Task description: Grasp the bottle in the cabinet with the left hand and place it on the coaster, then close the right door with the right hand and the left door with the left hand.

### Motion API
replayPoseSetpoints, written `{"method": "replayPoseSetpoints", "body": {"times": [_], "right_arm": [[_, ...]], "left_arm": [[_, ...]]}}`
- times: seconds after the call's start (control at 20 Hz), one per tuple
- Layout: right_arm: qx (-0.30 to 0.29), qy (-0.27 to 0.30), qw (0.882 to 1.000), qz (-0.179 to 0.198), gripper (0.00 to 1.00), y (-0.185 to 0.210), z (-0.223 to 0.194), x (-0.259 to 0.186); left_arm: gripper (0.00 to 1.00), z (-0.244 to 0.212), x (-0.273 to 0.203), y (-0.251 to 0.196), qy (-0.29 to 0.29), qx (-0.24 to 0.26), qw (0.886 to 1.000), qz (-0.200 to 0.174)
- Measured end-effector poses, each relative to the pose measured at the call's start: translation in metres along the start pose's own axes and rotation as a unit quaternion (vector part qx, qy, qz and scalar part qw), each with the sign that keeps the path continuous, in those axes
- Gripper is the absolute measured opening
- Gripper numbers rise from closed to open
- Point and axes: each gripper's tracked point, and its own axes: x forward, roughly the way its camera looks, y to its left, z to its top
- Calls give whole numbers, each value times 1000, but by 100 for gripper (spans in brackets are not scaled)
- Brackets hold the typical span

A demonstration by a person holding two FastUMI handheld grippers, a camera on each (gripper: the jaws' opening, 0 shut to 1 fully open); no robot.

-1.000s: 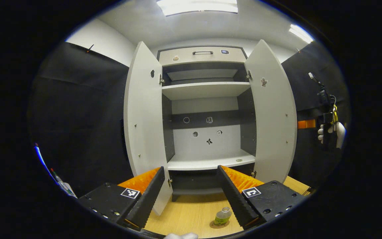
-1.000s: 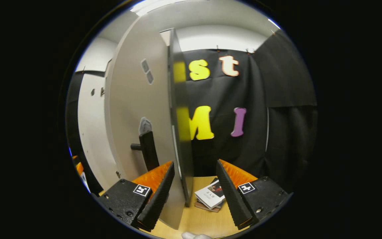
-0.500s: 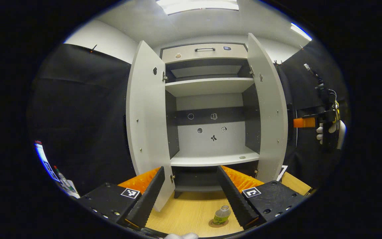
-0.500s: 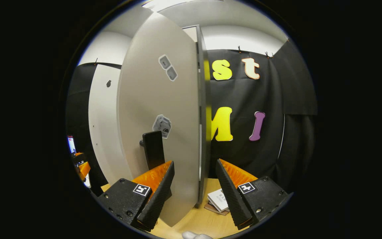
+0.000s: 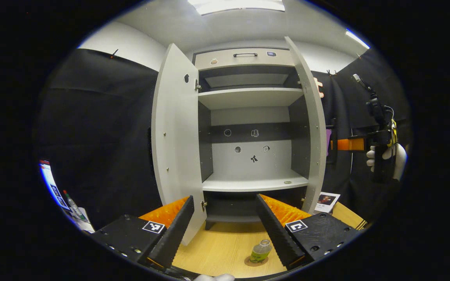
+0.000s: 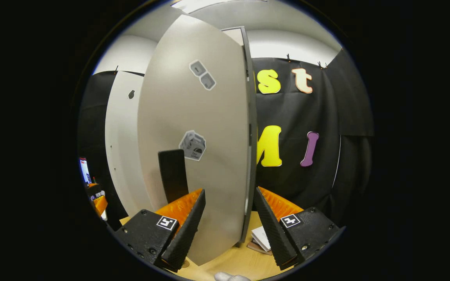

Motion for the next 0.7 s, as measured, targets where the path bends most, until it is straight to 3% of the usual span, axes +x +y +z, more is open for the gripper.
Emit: {"method": "replayPoseSetpoints", "body": {"times": [0.35,0.7], "right_arm": [[-39,26,998,38,79,45,-31,8],[-42,34,998,24,80,48,-39,-12]], "left_arm": [[96,-5,-9,13,1,-1,1000,4],[96,-10,-6,42,6,-8,1000,5]]}}
